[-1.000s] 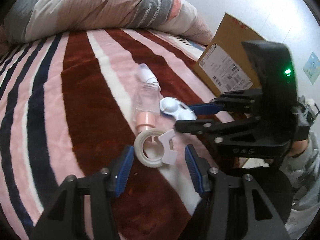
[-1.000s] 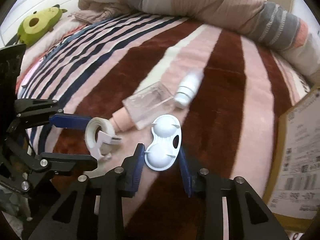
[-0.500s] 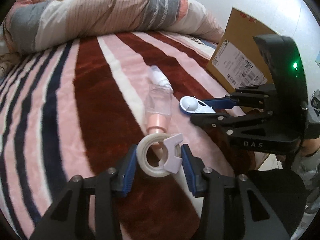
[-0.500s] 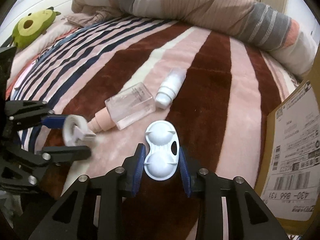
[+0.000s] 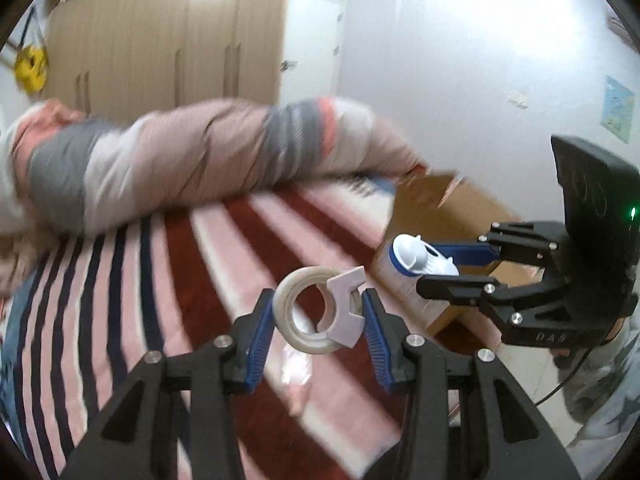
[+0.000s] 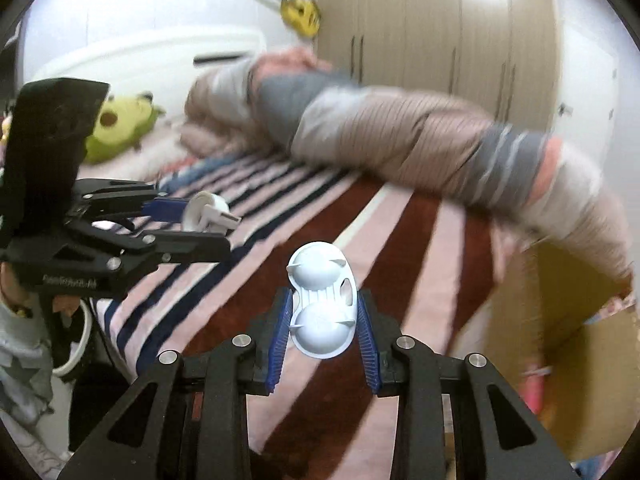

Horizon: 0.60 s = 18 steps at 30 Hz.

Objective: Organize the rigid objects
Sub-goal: 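Place the lens case in the cardboard box with the right tool while the left tool drops the tape in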

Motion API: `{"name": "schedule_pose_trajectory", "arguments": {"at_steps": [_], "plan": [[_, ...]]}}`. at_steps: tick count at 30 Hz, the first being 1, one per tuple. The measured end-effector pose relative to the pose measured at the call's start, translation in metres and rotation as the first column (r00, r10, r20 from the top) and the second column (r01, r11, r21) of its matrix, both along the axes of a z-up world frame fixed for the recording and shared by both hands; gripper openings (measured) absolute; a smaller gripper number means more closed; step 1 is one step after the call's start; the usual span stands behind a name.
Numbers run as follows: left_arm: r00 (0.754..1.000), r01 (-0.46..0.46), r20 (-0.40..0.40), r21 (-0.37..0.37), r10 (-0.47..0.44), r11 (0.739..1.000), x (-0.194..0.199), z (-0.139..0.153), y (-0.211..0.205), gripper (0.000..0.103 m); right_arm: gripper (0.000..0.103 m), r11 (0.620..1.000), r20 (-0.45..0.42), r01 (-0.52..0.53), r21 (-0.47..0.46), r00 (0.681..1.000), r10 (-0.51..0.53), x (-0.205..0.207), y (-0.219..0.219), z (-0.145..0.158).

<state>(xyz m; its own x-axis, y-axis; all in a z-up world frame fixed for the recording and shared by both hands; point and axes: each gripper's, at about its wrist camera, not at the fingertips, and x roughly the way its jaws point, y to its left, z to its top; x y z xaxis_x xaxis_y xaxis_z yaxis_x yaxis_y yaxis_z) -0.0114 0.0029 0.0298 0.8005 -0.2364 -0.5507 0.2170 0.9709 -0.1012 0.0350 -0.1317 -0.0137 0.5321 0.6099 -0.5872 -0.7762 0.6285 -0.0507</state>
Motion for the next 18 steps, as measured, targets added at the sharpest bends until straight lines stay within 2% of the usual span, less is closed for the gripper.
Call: {"name": "schedule_pose_trajectory", "arguments": {"at_steps": [4,8,14,18], "plan": [[0.996,0.08,0.039,0.01,-0.08,0.997,0.024,0.028,-0.036,0.04,0.028,0.995,0.063,0.078,0.058,0.995,-0.081,0.003,-0.047,0.031],[0.983,0.182,0.033,0.022,-0.183,0.983,0.06,0.042,-0.085,0.04,0.028,0.981,0.082,0.172,0.091,0.98,-0.179,0.015,-0.093,0.039],[0.957,0.289,-0.026,0.053,-0.288,0.956,0.11,0.038,-0.152,0.04,0.028,0.951,0.004,0.303,0.055,0.953,-0.304,0.047,-0.145,0.011],[0.953,0.296,-0.093,0.069,-0.289,0.953,0.134,0.019,-0.173,0.04,0.028,0.946,-0.068,0.324,0.013,0.944,-0.323,0.065,-0.159,-0.018]]}}
